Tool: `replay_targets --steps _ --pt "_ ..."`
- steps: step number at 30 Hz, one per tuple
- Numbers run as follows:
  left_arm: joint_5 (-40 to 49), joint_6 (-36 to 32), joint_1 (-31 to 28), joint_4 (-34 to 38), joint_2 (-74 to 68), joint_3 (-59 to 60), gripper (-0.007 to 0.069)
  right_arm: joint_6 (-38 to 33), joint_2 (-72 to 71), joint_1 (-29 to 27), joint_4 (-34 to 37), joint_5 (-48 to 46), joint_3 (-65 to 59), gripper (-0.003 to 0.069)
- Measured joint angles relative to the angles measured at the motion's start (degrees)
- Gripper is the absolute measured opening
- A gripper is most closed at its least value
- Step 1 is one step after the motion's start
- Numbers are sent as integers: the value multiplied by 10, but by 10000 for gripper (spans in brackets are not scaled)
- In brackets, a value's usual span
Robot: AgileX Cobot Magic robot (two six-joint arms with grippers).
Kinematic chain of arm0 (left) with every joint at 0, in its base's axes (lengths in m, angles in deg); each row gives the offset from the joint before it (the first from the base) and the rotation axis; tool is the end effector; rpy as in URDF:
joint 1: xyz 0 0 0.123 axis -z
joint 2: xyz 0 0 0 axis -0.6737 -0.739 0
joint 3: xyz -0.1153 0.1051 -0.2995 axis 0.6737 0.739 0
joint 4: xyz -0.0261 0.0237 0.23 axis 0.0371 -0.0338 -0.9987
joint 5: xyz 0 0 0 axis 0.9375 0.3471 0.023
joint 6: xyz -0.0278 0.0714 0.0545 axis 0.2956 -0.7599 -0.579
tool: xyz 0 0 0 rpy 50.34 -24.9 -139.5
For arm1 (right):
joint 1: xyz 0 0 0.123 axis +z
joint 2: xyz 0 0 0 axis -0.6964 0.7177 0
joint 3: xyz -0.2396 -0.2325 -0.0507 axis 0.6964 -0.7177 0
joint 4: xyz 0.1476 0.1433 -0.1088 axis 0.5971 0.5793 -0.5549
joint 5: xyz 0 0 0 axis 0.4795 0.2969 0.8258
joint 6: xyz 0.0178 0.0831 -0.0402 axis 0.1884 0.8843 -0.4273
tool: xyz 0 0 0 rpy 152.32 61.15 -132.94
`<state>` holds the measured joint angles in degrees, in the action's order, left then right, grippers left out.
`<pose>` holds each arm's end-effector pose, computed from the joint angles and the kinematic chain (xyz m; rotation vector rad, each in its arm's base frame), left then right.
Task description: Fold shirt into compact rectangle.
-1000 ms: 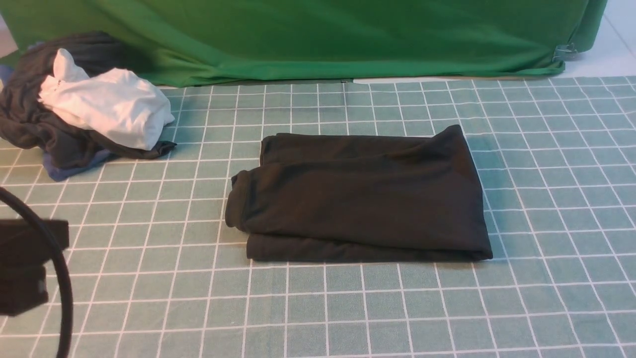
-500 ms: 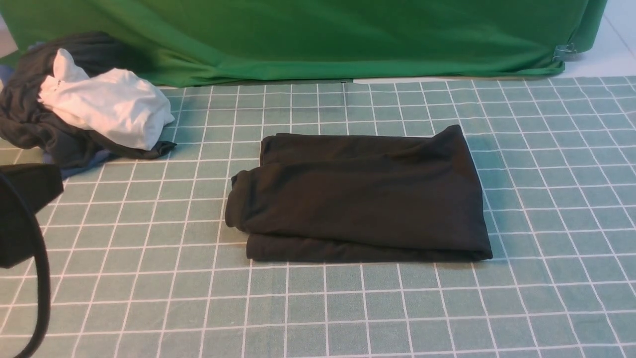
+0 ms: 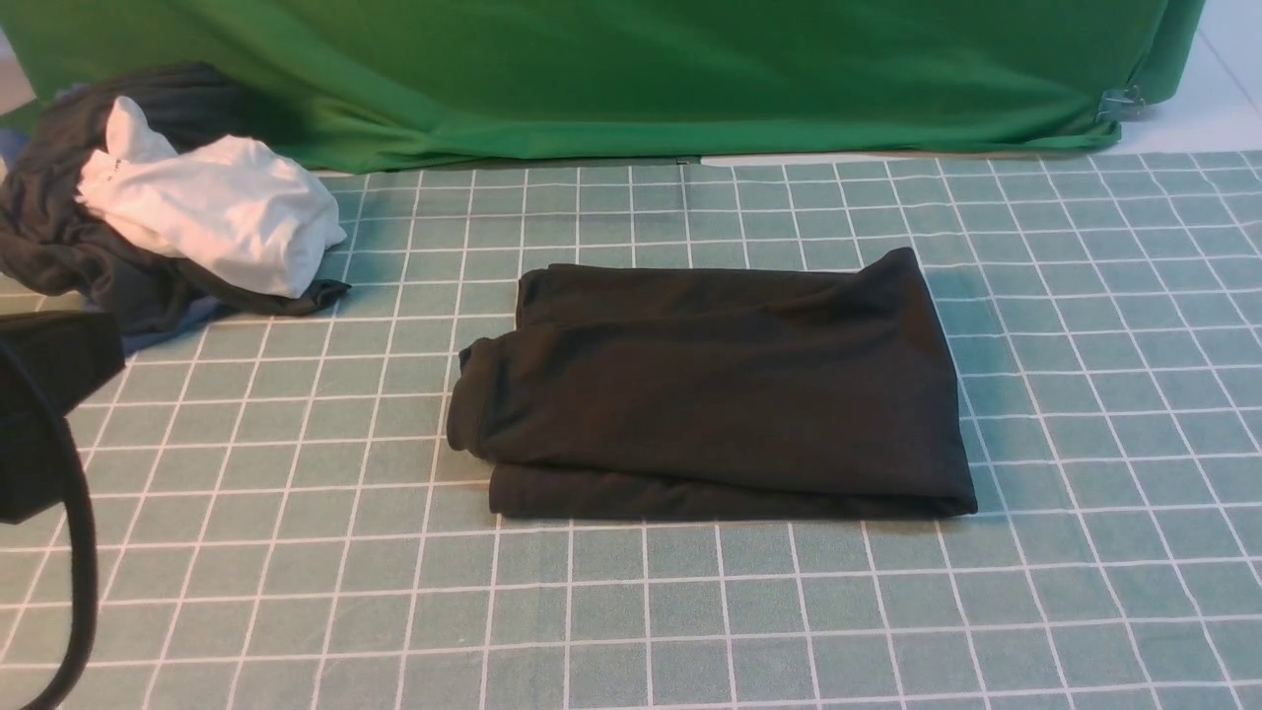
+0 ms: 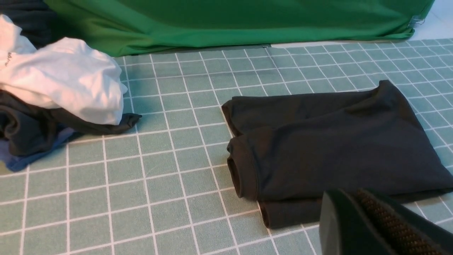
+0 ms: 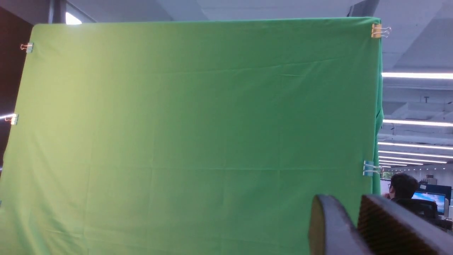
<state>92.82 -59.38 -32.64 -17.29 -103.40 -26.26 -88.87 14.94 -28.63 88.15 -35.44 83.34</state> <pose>0.0436 -0.0185 0.3908 0.1463 2.0030 -0.2854 -0.0745 -0.0199 0.3579 -0.1806 1.0378 0.1944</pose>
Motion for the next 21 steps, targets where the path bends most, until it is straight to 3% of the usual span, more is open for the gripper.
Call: replay_targets --steps 13,21 --pt "-5 0 0 -1 0 0 12 1 0 0 0 0 -2 167" --pt "-45 -14 0 -75 13 1 12 1 0 0 0 0 -2 185"
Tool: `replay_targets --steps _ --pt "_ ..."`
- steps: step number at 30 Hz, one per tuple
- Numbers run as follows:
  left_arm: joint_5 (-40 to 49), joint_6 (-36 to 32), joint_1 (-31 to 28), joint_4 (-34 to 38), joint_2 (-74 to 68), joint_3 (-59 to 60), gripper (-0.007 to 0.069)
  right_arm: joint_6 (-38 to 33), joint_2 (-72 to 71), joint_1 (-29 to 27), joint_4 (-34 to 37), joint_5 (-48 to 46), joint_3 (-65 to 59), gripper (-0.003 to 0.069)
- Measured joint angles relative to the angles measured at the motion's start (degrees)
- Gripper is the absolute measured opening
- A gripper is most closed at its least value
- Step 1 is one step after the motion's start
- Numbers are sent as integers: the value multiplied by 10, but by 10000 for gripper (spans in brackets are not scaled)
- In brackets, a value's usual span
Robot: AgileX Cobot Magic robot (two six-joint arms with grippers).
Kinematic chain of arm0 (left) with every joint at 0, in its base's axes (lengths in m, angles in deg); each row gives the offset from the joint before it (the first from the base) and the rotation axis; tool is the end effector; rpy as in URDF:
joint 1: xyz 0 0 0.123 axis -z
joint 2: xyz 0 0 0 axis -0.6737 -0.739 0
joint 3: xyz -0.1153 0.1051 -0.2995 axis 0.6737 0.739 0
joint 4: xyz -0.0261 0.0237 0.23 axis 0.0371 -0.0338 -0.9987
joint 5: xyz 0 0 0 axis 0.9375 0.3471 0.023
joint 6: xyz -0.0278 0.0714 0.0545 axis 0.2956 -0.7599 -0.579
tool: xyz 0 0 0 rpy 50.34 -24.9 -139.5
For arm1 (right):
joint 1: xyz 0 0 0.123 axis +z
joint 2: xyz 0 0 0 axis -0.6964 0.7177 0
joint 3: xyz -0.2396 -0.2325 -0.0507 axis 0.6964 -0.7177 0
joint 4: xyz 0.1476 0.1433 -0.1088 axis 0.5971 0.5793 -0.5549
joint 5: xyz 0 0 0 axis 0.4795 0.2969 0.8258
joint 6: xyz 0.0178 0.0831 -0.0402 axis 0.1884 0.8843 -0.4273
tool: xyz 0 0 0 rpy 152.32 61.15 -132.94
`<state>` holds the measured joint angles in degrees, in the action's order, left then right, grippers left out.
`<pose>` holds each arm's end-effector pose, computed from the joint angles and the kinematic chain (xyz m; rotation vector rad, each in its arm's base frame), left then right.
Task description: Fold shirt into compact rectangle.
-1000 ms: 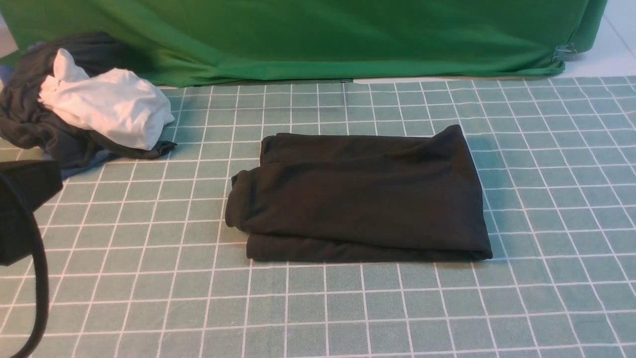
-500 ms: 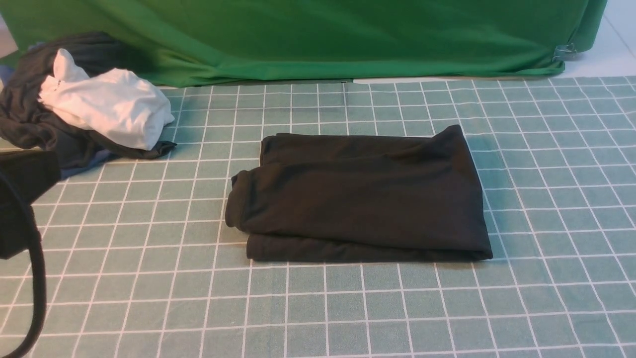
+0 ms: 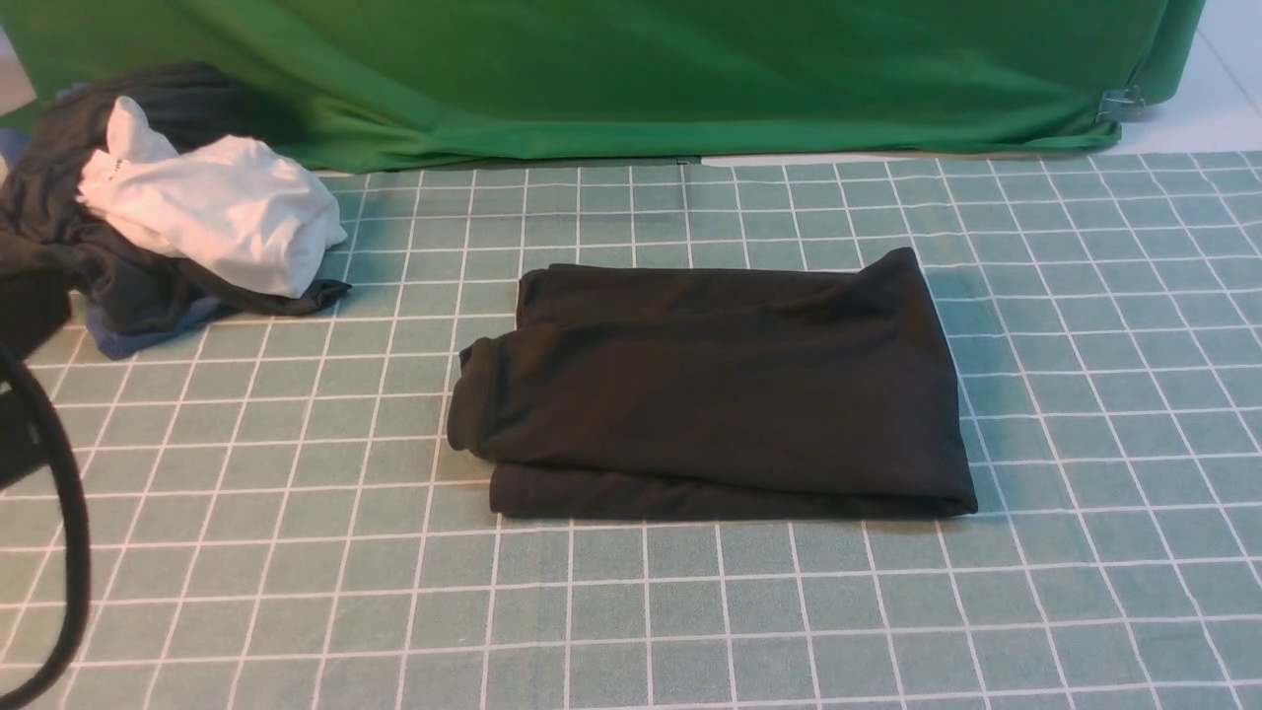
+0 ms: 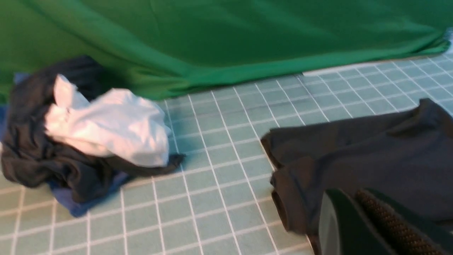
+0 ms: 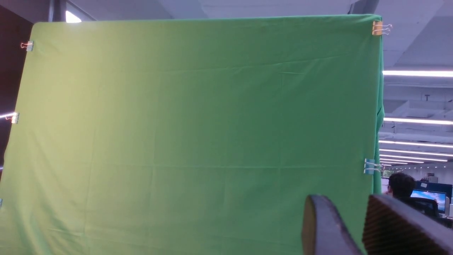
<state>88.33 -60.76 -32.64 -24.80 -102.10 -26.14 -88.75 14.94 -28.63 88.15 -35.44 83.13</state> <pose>0.0420 -0.0098 0.3971 0.2028 1.8991 -0.1234 -0.0738 -0.0197 0.3569 -0.1801 1.0417 0.1962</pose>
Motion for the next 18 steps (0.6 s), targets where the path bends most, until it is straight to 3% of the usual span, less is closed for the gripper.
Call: replay_targets --steps 6,14,18 --pt "-118 -12 -6 -10 104 96 12 0 0 0 0 0 0 194" --pt "-348 -12 -91 30 300 409 12 0 0 0 0 -1 -1 210" --pt "-321 5 -104 36 328 450 12 0 0 0 0 -2 -1 220"
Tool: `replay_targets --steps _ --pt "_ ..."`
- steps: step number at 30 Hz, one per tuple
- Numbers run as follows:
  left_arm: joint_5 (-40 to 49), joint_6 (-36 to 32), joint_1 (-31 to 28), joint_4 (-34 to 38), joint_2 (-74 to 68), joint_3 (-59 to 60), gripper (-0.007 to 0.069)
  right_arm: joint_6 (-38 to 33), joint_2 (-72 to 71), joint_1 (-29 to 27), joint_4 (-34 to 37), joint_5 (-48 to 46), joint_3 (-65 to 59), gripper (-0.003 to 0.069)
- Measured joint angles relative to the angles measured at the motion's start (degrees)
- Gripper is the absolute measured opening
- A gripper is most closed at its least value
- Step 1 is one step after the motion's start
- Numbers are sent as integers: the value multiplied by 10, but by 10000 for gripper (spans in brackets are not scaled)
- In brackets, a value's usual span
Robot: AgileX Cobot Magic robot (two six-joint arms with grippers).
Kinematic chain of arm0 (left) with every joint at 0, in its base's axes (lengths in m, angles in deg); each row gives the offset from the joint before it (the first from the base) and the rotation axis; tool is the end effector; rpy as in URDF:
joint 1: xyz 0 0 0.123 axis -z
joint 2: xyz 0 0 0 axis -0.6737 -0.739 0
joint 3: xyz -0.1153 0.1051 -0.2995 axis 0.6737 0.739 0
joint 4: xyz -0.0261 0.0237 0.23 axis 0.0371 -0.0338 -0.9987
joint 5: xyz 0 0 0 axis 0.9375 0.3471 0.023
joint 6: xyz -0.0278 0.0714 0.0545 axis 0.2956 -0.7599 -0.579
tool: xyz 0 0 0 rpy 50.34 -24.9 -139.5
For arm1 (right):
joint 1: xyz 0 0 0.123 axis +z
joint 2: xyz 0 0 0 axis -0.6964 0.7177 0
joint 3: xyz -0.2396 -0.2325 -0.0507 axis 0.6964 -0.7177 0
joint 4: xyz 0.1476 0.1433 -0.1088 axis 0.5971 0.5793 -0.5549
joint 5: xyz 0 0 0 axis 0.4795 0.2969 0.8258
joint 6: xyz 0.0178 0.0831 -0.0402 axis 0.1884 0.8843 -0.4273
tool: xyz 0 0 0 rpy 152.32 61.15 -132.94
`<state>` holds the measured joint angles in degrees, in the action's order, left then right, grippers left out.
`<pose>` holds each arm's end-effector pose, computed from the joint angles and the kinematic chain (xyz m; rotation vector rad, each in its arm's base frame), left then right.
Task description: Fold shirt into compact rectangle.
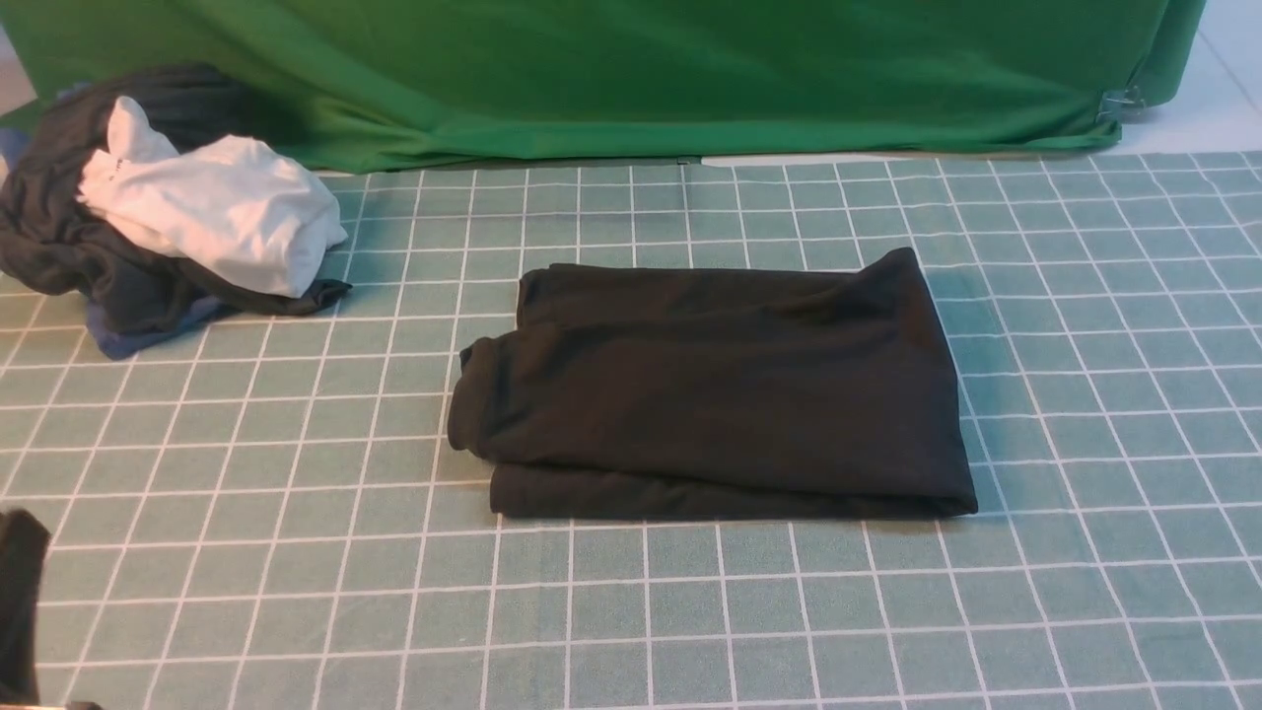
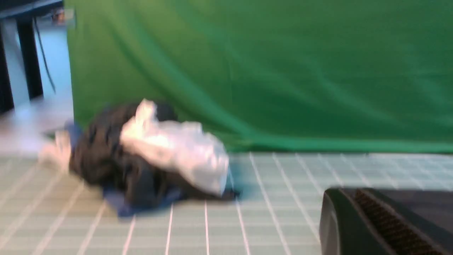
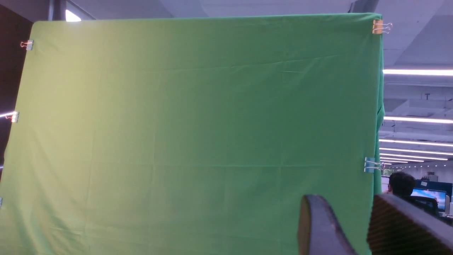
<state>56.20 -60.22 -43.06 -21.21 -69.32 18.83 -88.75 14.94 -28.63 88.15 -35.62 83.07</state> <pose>-0.0125 -0.0010 0.2068 -0.0471 1.5596 -0.0405 -0.0735 -0.0196 0.3564 -0.1810 1.0458 0.1962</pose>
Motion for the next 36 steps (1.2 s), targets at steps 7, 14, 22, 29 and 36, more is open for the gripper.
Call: replay_targets --steps 7,14,22,29,36 --pt "89 4 -3 -16 3 3 12 0 0 0 0 -2 0 236" --pt "92 4 -4 -17 3 3 12 0 0 0 0 -16 0 237" --pt "92 4 -4 -18 3 3 12 0 0 0 0 -19 0 237" --pt "92 4 -4 -18 3 3 12 0 0 0 0 -19 0 237" --pt "92 4 -4 -18 3 3 12 0 0 0 0 -20 0 237"
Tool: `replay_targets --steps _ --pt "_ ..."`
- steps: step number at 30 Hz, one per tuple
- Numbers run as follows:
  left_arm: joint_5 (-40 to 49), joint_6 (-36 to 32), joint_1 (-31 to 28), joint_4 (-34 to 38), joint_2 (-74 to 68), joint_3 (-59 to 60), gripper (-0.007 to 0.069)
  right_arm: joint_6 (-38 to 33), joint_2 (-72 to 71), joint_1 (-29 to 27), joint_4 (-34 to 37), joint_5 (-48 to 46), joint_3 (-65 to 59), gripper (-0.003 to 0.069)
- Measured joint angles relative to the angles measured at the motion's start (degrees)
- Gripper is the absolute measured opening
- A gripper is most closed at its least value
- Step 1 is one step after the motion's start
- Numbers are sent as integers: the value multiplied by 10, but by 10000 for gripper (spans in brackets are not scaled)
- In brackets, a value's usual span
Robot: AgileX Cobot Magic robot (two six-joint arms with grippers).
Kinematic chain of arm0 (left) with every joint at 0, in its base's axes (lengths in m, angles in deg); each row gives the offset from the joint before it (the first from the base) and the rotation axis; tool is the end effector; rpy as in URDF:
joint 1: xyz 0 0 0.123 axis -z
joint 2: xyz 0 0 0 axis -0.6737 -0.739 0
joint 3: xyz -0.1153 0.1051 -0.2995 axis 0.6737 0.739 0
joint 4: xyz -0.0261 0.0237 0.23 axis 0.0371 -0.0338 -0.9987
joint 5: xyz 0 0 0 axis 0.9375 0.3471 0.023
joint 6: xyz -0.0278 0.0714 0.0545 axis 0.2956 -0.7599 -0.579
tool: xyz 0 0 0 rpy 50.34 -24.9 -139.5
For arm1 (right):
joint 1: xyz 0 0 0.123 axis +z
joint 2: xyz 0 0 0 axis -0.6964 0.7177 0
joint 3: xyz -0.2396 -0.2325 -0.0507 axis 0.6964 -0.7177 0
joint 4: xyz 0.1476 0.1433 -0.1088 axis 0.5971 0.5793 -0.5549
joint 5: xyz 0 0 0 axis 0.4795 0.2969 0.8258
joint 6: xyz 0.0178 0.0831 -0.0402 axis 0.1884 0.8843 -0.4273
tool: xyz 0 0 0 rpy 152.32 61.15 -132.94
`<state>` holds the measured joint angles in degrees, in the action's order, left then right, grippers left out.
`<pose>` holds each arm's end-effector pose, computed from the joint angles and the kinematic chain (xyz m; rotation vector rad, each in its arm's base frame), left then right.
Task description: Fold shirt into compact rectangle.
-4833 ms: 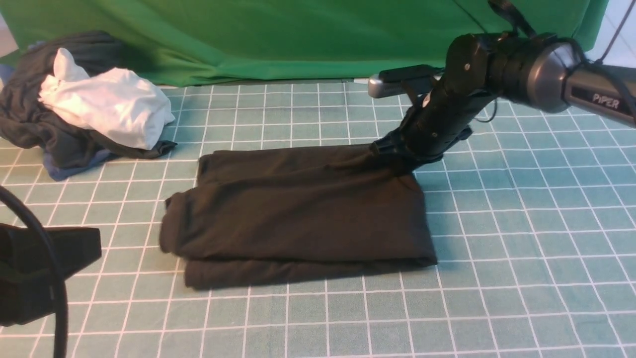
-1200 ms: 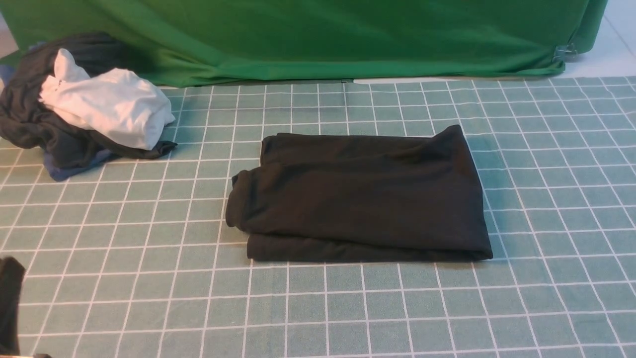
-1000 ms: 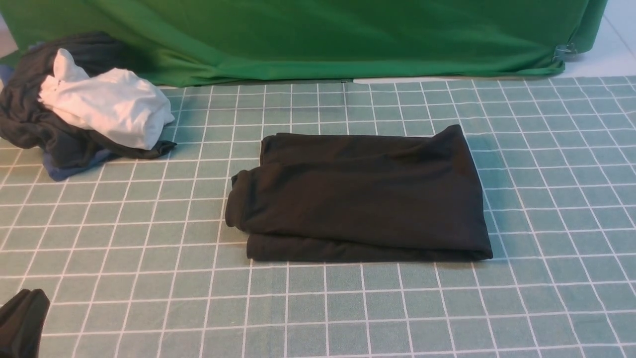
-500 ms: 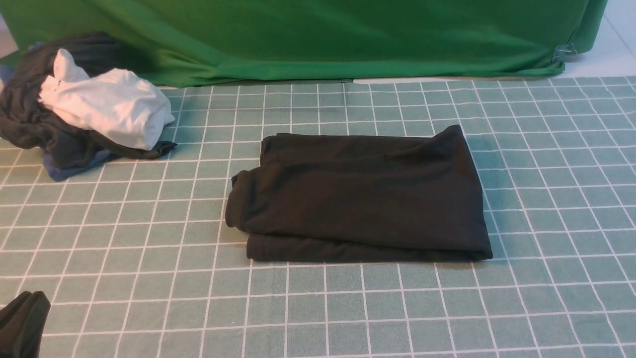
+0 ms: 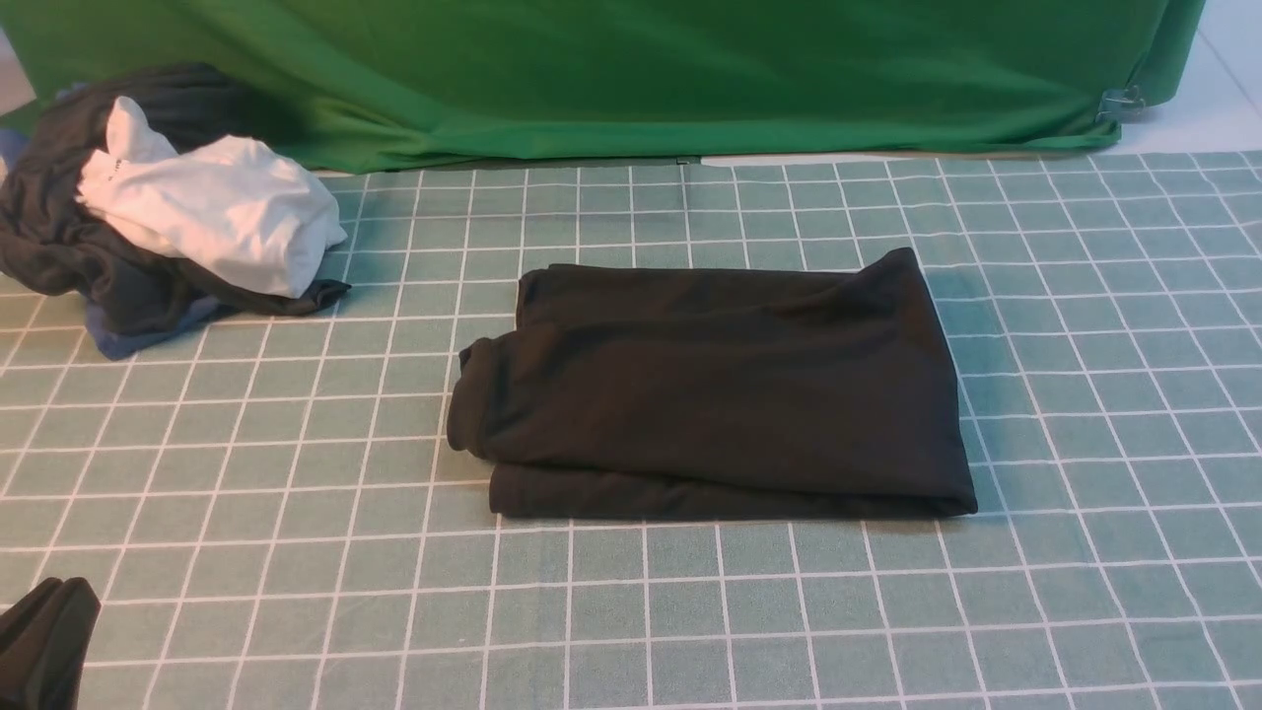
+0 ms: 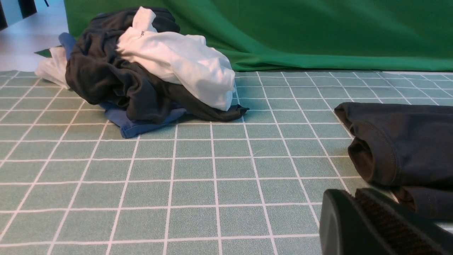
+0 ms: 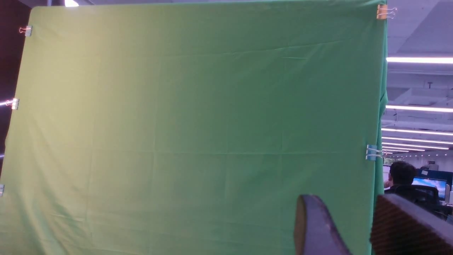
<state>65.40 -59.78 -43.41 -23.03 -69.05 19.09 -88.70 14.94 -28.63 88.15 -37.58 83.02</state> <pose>-0.0138 -0.0020 0.1902 -0.0288 1.7202 -0.0237 -0.0719 -0.0188 0.3533 -0.1891 1.0799 0.1970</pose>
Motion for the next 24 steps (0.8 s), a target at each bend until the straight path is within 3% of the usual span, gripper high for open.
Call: replay_targets --steps 7,17,24 --pt "0 0 0 0 0 0 12 -5 0 -12 -2 -31 -18 237" --pt "1 0 0 0 0 0 13 -31 3 -129 -6 -69 -225 237" --pt "2 0 0 0 0 0 13 -31 3 -154 -6 -75 -295 238"
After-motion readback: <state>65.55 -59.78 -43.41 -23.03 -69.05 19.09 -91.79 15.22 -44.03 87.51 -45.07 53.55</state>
